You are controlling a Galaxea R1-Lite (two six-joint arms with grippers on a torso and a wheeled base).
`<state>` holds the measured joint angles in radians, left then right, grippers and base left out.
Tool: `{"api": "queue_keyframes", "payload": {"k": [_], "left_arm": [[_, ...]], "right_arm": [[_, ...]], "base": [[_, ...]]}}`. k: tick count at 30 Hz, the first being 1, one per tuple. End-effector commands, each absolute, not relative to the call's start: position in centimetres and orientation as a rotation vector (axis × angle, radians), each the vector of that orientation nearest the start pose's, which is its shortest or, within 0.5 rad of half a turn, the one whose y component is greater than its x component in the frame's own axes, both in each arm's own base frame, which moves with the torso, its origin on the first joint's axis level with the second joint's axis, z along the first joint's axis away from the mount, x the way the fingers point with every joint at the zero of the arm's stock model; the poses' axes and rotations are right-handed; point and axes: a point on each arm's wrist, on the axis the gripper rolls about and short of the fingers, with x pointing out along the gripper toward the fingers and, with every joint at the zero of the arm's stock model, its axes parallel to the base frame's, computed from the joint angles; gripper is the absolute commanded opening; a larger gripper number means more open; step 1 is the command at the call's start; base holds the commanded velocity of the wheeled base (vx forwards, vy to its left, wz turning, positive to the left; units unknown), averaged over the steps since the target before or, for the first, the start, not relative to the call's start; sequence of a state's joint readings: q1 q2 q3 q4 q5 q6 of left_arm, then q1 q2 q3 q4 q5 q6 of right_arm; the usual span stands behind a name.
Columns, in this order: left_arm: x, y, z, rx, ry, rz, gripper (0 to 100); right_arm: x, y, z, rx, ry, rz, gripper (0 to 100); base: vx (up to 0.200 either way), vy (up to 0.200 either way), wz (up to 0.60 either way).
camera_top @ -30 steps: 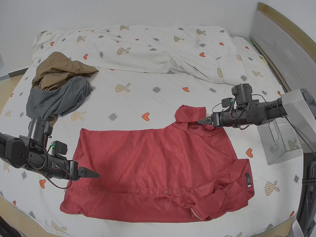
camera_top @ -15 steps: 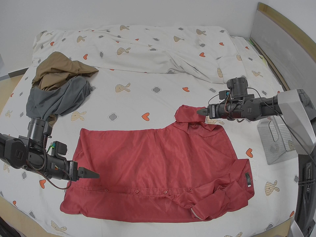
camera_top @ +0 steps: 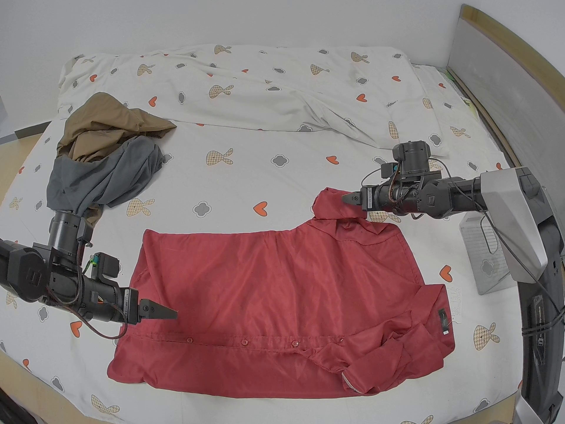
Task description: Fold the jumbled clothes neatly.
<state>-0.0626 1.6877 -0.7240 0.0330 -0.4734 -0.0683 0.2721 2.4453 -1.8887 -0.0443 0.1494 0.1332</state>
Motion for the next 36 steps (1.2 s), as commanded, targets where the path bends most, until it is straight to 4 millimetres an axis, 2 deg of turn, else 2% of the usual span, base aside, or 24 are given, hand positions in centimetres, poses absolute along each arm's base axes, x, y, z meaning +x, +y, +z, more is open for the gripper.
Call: {"api": "queue_keyframes", "payload": {"k": [1,10,15,17,19,20,23,27,30,36], "left_arm": [[24.9,-2.6,11.2,-0.268,1.011,-0.455,100],[25.1,-2.4,11.1,-0.272,1.010,-0.449,100],[26.0,-1.7,11.6,-0.278,0.963,-0.425,100],[27.5,-0.8,12.0,-0.289,0.925,-0.394,100],[28.2,-0.4,12.1,-0.294,0.914,-0.380,100],[29.6,0.5,12.2,-0.304,0.894,-0.355,100],[31.4,1.4,12.1,-0.306,0.873,-0.334,100],[33.2,2.5,12.0,-0.314,0.845,-0.313,100],[35.1,3.6,11.0,-0.309,0.784,-0.299,100],[37.7,4.0,9.7,-0.298,0.750,-0.304,100]], "right_arm": [[49.1,14.5,10.7,0.104,0.549,0.380,0],[49.0,14.9,10.8,0.154,0.557,0.373,0],[48.4,14.9,11.7,0.167,0.557,0.372,0],[47.6,14.7,13.0,0.179,0.547,0.371,0],[47.4,14.6,13.2,0.180,0.549,0.371,0],[46.9,14.7,13.7,0.179,0.547,0.374,0],[46.3,14.9,14.2,0.177,0.550,0.383,0],[45.3,15.2,14.8,0.175,0.556,0.395,0],[44.0,15.6,15.4,0.169,0.561,0.410,0],[43.5,15.6,16.1,0.168,0.555,0.414,0]], "base": [[0.000,0.000,0.00],[0.000,0.000,0.00],[0.000,0.000,0.00],[0.000,0.000,0.00],[0.000,0.000,0.00],[0.000,0.000,0.00],[0.000,0.000,0.00],[0.000,0.000,0.00],[0.000,0.000,0.00],[0.000,0.000,0.00]]}}
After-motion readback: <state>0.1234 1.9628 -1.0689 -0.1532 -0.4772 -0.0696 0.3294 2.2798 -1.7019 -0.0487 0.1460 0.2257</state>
